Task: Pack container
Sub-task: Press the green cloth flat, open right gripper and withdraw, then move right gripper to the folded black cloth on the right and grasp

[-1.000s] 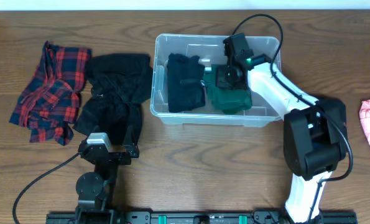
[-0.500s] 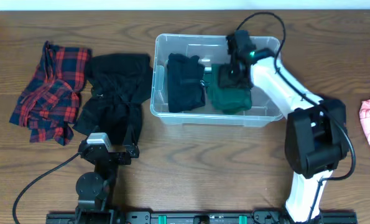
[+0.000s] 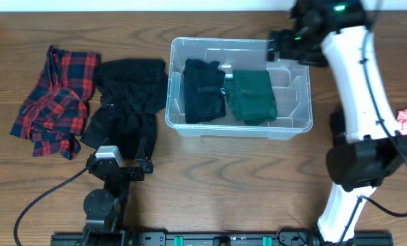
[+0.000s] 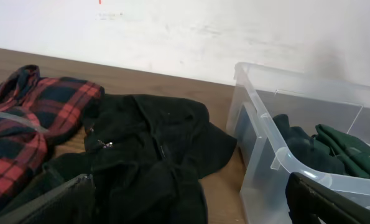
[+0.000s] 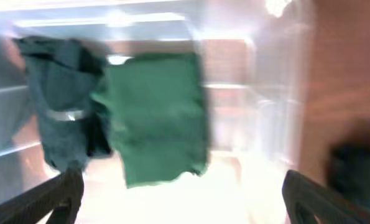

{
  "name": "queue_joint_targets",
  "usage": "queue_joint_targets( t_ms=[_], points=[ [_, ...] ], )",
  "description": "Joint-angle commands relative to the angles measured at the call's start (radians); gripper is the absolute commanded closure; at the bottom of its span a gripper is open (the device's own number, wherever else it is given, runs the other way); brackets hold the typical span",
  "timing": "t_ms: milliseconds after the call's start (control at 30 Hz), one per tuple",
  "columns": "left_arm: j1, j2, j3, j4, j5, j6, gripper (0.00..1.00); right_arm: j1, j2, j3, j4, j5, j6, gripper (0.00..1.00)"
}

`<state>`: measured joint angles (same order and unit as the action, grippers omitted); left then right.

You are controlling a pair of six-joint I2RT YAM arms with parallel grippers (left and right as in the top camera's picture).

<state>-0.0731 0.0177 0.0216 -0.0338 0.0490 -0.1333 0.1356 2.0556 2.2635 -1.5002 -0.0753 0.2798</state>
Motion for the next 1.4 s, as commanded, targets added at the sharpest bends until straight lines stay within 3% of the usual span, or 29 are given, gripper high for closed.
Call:
queue_joint_targets(
  t_ms=[0, 133, 367, 667, 833, 1033, 1367],
  points=[
    [0.005, 0.001, -0.018, -0.036, -0.015, 0.006, 0.02, -0.105, -0.040, 0.036, -0.075, 0.018, -0.034, 0.01],
    [0.005, 0.001, -0.018, -0.036, -0.015, 0.006, 0.02, -0.243, -0.066, 0.036, -0.177, 0.015, -0.035, 0.01],
    [0.005, 0.001, -0.018, -0.036, -0.015, 0.006, 0.02, -0.426, -0.140, 0.006, -0.198, 0.015, -0.106, 0.01],
    [0.005, 0.001, -0.018, -0.036, -0.015, 0.006, 0.02, -0.583, -0.212, -0.227, -0.167, 0.015, -0.140, 0.01],
    [0.005, 0.001, -0.018, -0.036, -0.015, 0.006, 0.02, -0.629, -0.218, -0.417, -0.056, -0.032, -0.195, 0.01],
    [0.005, 0.001, -0.018, -0.036, -0.015, 0.006, 0.02, -0.640, -0.217, -0.632, 0.156, -0.146, -0.389, 0.01],
    [0.005, 0.001, -0.018, -0.036, -0.015, 0.006, 0.02, -0.684, -0.217, -0.752, 0.358, -0.042, -0.436, 0.01]
  ],
)
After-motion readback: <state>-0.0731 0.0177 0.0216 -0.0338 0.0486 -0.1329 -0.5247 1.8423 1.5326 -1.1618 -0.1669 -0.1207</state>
